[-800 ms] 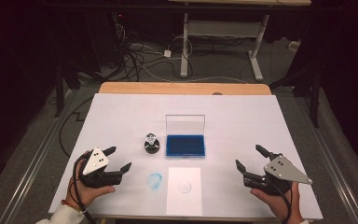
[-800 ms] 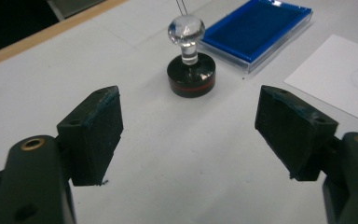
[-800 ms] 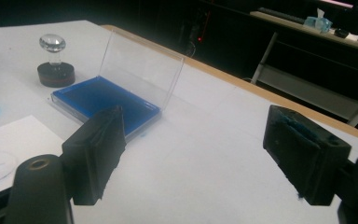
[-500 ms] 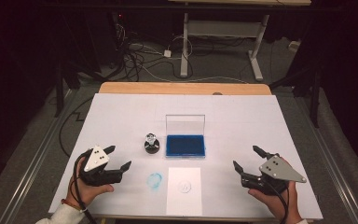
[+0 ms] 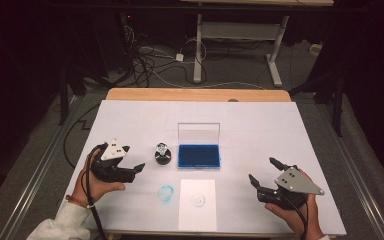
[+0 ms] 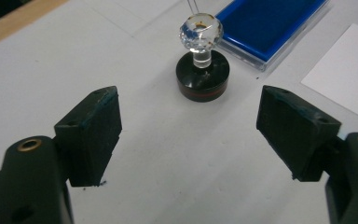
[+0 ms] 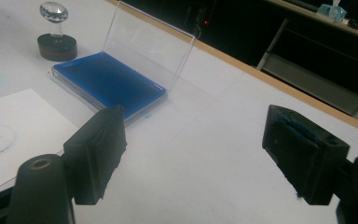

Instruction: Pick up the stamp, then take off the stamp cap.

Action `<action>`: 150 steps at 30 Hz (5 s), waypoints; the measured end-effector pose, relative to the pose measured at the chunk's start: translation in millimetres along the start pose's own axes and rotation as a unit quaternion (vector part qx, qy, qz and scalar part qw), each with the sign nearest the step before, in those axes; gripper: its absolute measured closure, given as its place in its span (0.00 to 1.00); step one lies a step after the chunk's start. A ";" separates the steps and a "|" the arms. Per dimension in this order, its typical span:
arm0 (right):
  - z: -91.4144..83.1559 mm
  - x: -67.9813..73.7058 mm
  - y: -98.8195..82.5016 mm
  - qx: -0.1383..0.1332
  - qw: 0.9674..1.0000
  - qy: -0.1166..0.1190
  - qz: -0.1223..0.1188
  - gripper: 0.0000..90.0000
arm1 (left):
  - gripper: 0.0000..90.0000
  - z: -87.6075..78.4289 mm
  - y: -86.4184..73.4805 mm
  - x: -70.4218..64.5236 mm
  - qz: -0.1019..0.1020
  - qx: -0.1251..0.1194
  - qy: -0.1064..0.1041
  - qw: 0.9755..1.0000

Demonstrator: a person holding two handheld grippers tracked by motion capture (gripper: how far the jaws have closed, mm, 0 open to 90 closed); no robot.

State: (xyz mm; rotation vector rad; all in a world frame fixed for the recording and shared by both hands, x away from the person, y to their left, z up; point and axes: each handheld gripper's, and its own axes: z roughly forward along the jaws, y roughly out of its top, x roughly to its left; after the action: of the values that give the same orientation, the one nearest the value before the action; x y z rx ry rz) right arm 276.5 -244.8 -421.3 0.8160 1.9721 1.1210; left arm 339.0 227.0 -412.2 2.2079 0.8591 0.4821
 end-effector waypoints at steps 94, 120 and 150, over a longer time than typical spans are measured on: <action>14.5 9.6 -13.1 0.047 0.997 0.037 -0.042 0.25 | 0.61 20.5 57.7 -15.5 0.073 -0.005 -0.040 0.997; 25.4 12.0 -6.5 0.032 0.997 0.052 -0.045 0.23 | 0.61 2.0 63.0 -52.0 0.102 -0.061 -0.063 0.991; 55.4 45.1 24.8 0.014 0.989 0.143 -0.029 0.19 | 0.61 12.4 73.8 -82.0 0.103 -0.080 -0.122 0.984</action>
State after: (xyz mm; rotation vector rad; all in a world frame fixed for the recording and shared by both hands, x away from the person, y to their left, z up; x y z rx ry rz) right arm 301.6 -174.3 -431.8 0.6347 2.2355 1.2328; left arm 319.8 124.7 -373.7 2.1608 0.4507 0.3538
